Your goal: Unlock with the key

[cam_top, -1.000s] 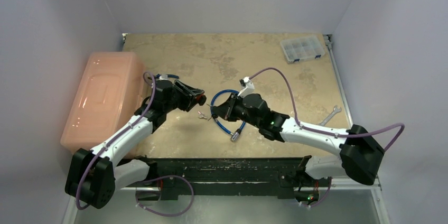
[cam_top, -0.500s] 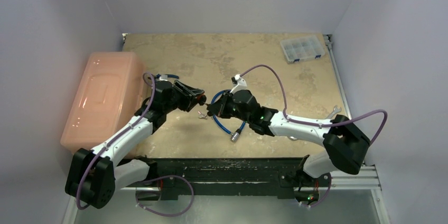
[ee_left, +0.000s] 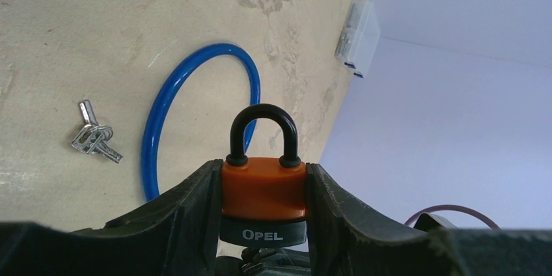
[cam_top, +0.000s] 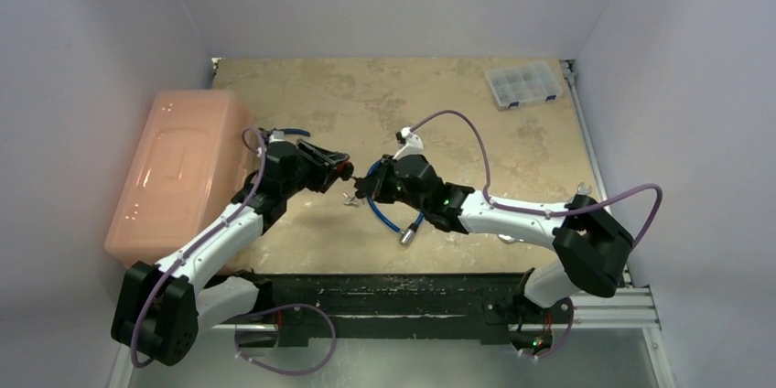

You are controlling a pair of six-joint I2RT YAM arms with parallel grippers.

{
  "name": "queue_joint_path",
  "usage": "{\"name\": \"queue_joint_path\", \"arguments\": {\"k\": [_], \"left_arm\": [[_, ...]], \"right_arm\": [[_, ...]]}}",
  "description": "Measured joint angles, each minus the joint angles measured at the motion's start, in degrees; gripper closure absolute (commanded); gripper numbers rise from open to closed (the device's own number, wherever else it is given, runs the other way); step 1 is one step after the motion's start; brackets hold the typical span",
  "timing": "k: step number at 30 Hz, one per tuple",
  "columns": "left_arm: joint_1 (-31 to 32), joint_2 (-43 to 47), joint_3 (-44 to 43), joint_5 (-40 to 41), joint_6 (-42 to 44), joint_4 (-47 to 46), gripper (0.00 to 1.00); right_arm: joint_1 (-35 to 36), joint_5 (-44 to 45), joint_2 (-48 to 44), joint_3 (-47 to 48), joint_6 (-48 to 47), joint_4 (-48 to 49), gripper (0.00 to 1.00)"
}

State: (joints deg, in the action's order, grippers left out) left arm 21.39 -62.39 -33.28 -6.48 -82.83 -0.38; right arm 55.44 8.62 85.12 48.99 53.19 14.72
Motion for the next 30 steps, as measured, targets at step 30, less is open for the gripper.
{"name": "queue_joint_path", "arguments": {"k": [30], "left_arm": [[0.04, 0.92, 1.77, 6.80, -5.95, 2.56, 1.00]], "right_arm": [[7.08, 15.45, 7.37, 9.42, -1.60, -7.63, 1.00]]}}
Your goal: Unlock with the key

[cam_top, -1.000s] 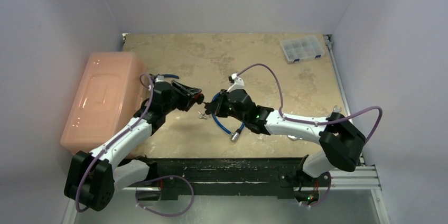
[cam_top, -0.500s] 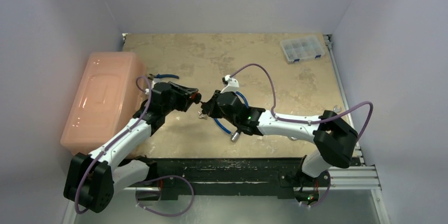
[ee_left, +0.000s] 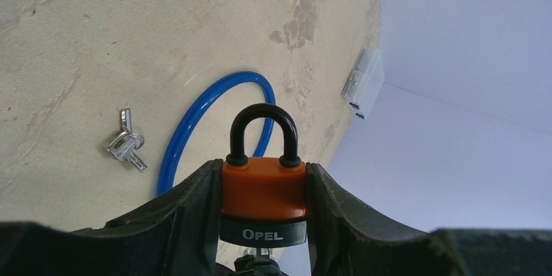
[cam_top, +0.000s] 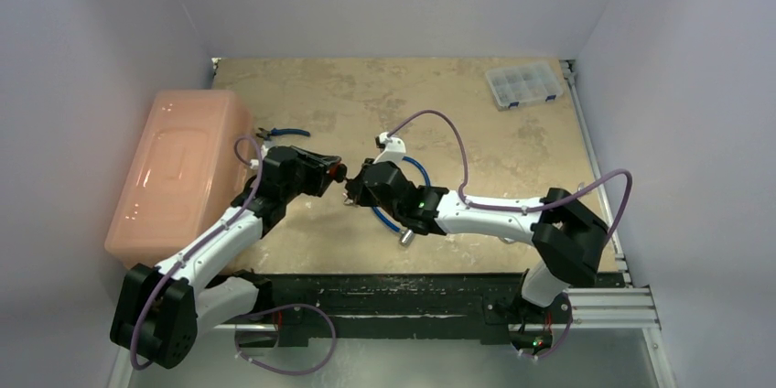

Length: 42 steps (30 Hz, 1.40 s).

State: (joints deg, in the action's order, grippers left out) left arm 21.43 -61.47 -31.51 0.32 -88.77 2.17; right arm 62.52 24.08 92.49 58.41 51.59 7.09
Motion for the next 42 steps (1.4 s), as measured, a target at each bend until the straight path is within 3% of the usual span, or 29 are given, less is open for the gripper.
{"name": "queue_joint_path", "arguments": {"k": [42], "left_arm": [[-0.04, 5.18, 2.16, 0.87, 0.35, 0.31, 1.00]], "right_arm": [[0.44, -0.85, 2.47, 2.75, -3.93, 1.66, 1.00]]}}
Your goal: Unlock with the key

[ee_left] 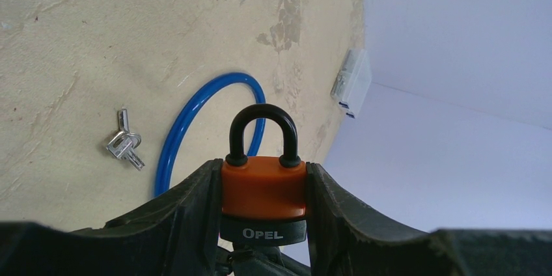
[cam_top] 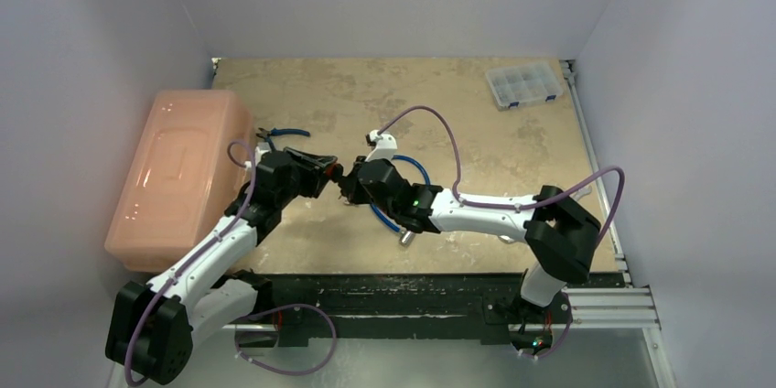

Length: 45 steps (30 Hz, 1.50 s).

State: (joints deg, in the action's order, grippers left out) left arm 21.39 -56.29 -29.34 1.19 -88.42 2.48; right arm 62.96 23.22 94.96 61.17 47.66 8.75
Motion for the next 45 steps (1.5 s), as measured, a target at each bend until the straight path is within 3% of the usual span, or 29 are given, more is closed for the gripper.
{"name": "queue_joint_path", "arguments": {"k": [14, 24, 35, 45], "left_arm": [[0.13, -0.79, -2.71, 1.31, 4.26, 1.36, 1.00], [4.59, -4.96, -5.01, 4.94, 6.69, -0.04, 1.00], [7.41, -6.69, -6.49, 5.22, 8.35, -3.19, 1.00], [8.48, -7.04, -6.82, 4.61, 9.73, -3.52, 1.00]], "right_arm": [[-3.82, -8.63, 0.44, 0.66, -3.34, 2.01, 1.00], [-5.75, -10.73, -0.26, 0.50, -7.26, -0.52, 1.00], [-10.03, -19.80, -4.26, -3.21, -9.16, 1.05, 1.00], [-10.84, -21.75, -6.19, -6.27, -10.21, 3.06, 1.00]]}}
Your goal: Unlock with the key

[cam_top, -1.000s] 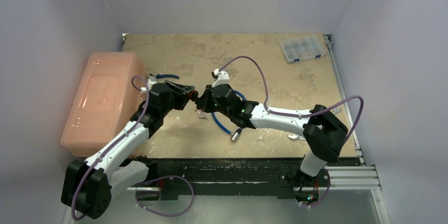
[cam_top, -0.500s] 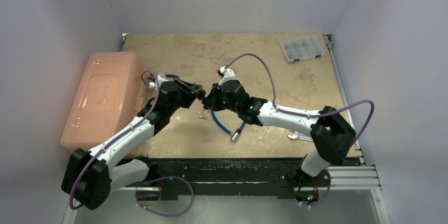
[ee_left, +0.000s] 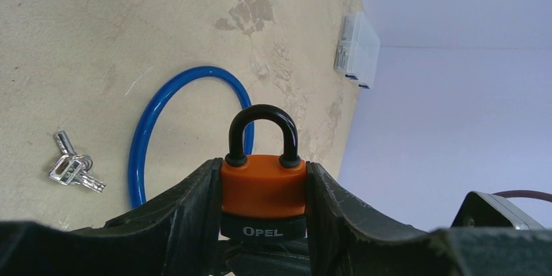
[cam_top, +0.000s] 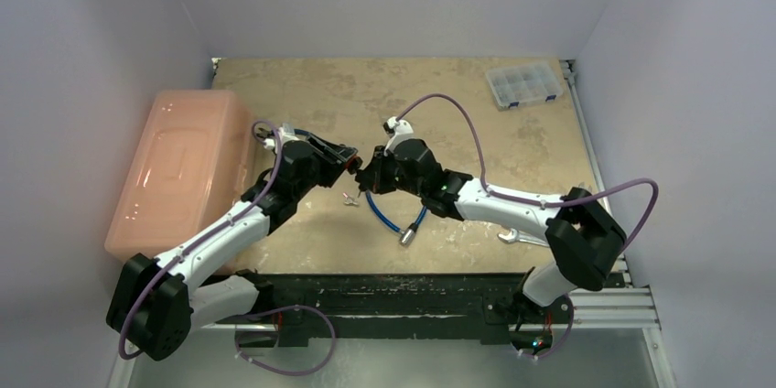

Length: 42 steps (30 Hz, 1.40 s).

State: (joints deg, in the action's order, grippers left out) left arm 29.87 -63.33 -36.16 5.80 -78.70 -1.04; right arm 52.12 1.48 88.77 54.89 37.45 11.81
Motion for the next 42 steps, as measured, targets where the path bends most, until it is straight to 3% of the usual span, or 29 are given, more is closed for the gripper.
{"name": "queue_joint_path", "arguments": {"k": [17, 28, 33, 42], "left_arm": [[0.70, -0.31, -0.39, -1.79, 1.86, -1.75, 1.00], [0.92, -0.55, -0.63, -3.54, 2.40, -2.47, 1.00], [1.49, -2.49, -0.83, -3.80, 2.36, -4.26, 1.00], [1.79, -2.67, -0.90, -3.41, 2.40, -6.34, 1.00]], "right_arm": [[-0.92, -1.51, -2.58, -1.90, -1.18, 0.59, 1.00], [-1.01, 0.15, -3.56, 1.97, -13.22, -7.93, 1.00], [-1.18, 0.52, -3.56, 2.45, -14.34, -9.70, 1.00], [-6.25, -9.33, -3.56, 2.45, -8.70, -8.57, 1.00]]}}
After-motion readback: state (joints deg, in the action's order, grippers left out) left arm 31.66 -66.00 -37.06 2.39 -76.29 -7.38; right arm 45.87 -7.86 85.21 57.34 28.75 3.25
